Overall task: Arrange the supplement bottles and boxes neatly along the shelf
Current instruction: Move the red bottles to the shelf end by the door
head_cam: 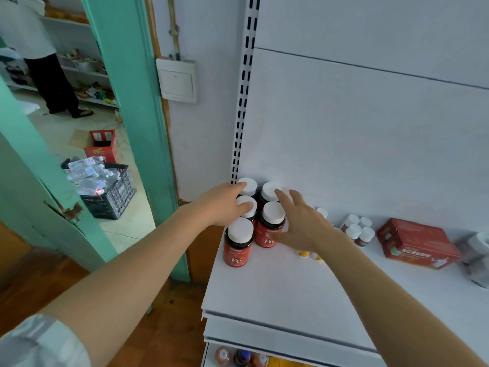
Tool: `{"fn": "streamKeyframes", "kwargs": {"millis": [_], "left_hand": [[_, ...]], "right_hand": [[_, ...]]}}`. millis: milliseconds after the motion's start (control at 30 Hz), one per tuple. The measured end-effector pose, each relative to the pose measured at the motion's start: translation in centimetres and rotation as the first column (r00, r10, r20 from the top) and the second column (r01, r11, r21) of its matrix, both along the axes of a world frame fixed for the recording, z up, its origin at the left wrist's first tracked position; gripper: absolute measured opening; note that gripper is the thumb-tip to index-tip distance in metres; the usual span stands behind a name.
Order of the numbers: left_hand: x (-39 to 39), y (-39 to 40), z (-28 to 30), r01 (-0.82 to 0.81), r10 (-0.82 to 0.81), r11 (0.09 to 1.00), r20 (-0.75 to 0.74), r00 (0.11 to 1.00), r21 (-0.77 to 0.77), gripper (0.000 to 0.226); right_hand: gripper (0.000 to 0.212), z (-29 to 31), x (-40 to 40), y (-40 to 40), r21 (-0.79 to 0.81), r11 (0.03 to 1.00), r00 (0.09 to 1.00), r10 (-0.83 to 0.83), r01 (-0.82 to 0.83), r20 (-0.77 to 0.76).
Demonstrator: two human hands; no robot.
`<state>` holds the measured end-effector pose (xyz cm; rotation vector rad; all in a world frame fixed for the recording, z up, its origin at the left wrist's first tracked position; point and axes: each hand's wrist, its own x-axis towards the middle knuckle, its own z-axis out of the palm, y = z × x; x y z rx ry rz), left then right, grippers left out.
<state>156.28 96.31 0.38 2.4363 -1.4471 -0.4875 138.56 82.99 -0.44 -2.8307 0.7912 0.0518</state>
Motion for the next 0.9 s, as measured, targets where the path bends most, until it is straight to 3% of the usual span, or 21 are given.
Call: {"fn": "streamKeyframes", "kwargs": {"millis": [267,533,900], "left_hand": [[1.0,-0.6,-0.7,0.070,-0.067,0.997,-0.073,0.995,0.029,0.069],[1.3,-0.7,-0.3,0.110,-0.108,0.993,-0.060,0.992,0.038,0.062],[1.2,-0.6,-0.5,0.102,-0.101,0.995,-0.090,0.991,0.013,0.067]], "right_hand": [[0.086,-0.7,1.5,0.1,0.030,1.000,1.000,0.001,0.000,-0.025],[0.091,-1.0,1.7,0.3,0.083,0.997,1.000,-0.013,0.011,0.022],[0.090,-1.2,2.0,0.9,0.001,1.000,0.999,-0.018,0.018,-0.045]]}}
